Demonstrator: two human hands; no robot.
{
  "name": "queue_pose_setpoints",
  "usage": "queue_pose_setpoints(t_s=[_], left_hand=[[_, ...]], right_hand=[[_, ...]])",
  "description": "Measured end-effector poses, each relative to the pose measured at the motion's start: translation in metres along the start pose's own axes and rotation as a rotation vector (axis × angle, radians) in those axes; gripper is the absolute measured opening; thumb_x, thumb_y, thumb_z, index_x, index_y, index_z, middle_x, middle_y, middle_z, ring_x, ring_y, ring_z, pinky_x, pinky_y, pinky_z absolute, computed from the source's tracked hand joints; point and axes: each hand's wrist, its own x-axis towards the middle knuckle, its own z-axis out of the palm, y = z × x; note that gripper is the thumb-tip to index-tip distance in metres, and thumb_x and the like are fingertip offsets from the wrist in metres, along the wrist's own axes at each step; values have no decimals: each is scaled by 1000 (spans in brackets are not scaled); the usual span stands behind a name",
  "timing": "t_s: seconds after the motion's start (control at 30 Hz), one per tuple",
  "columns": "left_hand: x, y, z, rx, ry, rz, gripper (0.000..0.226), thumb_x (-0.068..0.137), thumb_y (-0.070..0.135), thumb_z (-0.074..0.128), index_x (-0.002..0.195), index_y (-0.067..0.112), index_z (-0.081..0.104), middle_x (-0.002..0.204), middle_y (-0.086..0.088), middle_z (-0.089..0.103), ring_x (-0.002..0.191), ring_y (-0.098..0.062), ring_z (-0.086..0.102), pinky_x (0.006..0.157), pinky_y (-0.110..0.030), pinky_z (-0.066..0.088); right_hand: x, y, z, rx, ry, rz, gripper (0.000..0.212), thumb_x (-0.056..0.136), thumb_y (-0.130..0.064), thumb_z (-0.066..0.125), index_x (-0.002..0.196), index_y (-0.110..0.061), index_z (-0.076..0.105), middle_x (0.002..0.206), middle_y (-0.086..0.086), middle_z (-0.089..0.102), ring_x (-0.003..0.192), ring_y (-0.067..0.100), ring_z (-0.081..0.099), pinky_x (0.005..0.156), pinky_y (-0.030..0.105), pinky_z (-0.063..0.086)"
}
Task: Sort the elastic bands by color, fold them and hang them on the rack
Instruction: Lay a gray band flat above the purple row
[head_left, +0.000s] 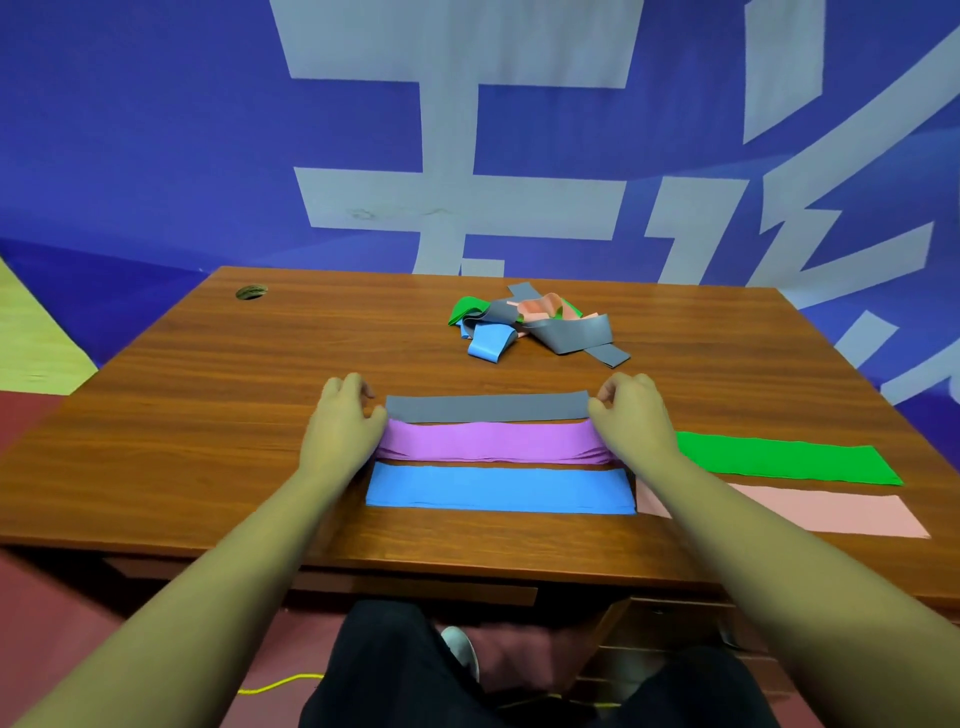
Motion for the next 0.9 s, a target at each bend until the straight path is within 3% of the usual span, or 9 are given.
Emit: queue_pose_setpoints(t_s=[0.1,0.33,0.47,0.6,0.7,0.77,0.8,0.9], left_hand=[[28,24,2,-3,-17,143,9,81,11,59,87,17,54,91,-6,57,86,-25,55,76,-35,44],[88,77,49,-69,-147,166,7,78,10,58,81,17,57,88,-4,61,85,-24,58,75,-32,46],[114,99,94,-2,-172,314,19,81,12,60,100,10,63,106,-11,58,102,-28,54,88,-40,46],[142,127,140,0,-170,537,37,82,15,61,118,12,61,120,-8,57,113,-30,53,94,-46,46],[162,139,171,37,-325,508,46,84,27,63,129,21,57,133,-1,54,124,-25,48,101,-44,40],[169,140,185,141,-324,506,38,85,32,65,122,23,61,130,2,56,124,-22,48,97,-40,35],[170,139,189,160,-294,513,31,86,32,66,115,22,63,124,2,58,121,-22,50,92,-39,33],[168,136,192,76,-201,545,18,84,25,71,100,18,65,108,-1,58,111,-24,49,81,-33,23]], right_hand=[[24,-19,-8,22,-13,-46,11,83,-16,58,90,-8,62,99,17,59,96,33,56,81,39,47],[82,-43,10,-40,-63,-99,28,84,-16,57,111,-6,61,117,16,51,107,33,54,90,38,48],[125,-22,18,-121,-12,-130,51,83,-19,59,134,-16,51,132,10,46,120,33,47,101,43,42],[156,8,31,-201,-141,-155,55,88,-28,62,141,-28,47,143,2,46,131,30,41,106,44,35],[166,21,42,-189,-195,-150,32,89,-27,61,121,-23,61,116,-2,65,118,26,52,98,39,38],[166,28,48,-131,-219,-135,21,87,-24,62,108,-22,61,95,-6,65,108,24,57,93,39,42],[166,32,50,-85,-217,-136,22,86,-23,63,108,-21,59,94,-6,63,106,24,58,93,41,43],[167,44,55,-70,-114,-173,48,83,-24,65,129,-25,51,122,2,53,119,26,48,100,45,40]])
